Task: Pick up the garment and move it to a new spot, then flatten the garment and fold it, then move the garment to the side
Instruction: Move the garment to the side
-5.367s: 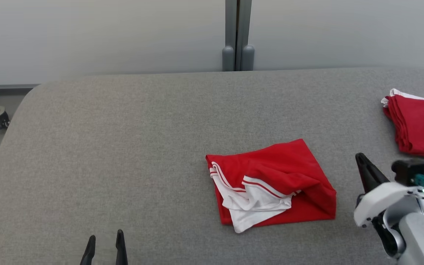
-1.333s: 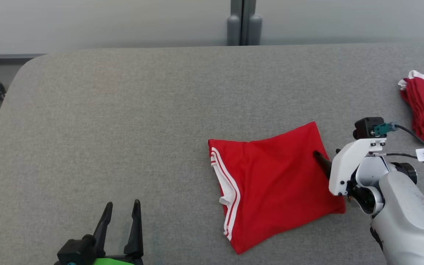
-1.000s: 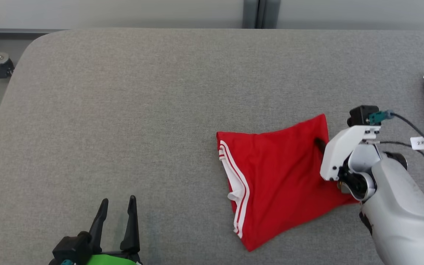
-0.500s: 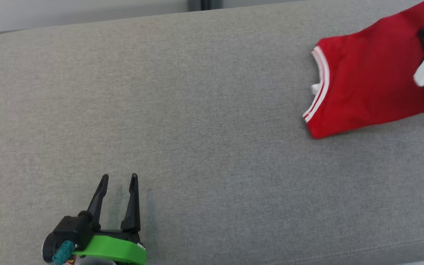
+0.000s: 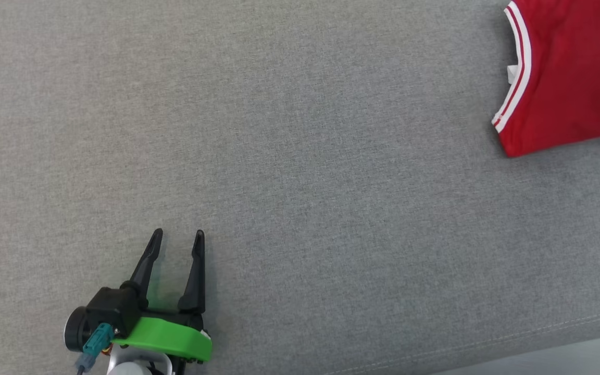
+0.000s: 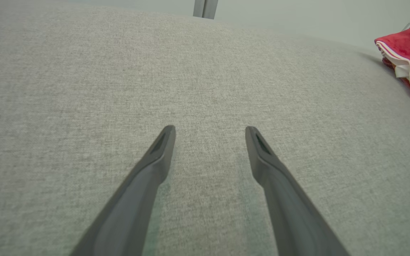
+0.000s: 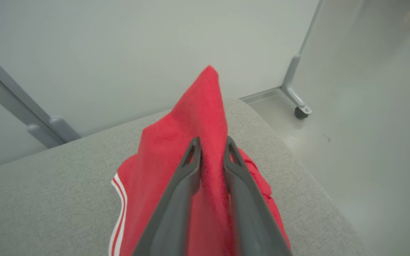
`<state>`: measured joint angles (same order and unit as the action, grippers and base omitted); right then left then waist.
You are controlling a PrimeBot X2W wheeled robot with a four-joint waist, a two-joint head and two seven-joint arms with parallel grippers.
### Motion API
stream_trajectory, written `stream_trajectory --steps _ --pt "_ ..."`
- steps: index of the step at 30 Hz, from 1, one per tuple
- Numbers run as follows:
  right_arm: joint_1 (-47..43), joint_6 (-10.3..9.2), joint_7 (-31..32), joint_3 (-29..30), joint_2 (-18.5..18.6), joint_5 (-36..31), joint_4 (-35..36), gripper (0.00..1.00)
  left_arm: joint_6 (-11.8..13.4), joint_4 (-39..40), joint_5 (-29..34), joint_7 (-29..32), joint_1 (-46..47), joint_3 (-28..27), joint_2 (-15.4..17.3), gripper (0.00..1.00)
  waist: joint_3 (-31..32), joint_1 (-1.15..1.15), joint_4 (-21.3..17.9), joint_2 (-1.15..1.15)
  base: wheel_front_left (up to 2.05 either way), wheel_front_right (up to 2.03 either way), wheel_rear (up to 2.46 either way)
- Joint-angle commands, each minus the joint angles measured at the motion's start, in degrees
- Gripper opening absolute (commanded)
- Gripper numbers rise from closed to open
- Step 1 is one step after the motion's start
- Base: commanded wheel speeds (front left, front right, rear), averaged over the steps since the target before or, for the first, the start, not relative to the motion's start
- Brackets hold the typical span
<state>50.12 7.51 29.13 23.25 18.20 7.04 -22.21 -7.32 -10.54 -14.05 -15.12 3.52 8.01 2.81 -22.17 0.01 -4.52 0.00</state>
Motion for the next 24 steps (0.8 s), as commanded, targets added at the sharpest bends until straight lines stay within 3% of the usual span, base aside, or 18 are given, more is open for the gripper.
stream_trajectory --steps 1,7,15,24 --pt "0.0 -0.04 -1.0 0.7 0.7 -2.0 0.5 1.00 -0.2 0.0 0.2 0.0 -0.8 -0.4 0.2 1.00 0.3 -0.01 0.5 0.00 0.00 0.00 0.00" --pt "-3.9 -0.05 -7.1 -0.1 2.5 -5.4 4.7 1.00 -0.2 0.5 -0.6 0.0 -2.8 -1.7 0.2 1.00 2.8 -0.01 0.8 0.00 0.00 0.00 0.00" --pt "-18.4 -0.05 -19.9 -8.9 1.5 0.3 12.6 1.00 -0.2 2.2 -2.4 0.0 -6.9 -3.9 0.2 1.00 11.5 -0.01 1.8 0.00 0.00 0.00 0.00" --pt "-40.5 -0.07 -38.5 -14.8 -4.2 0.6 13.7 1.00 1.9 4.8 -4.0 0.0 -12.8 -5.4 0.2 1.00 20.2 -0.01 4.0 0.00 0.00 0.00 0.00"
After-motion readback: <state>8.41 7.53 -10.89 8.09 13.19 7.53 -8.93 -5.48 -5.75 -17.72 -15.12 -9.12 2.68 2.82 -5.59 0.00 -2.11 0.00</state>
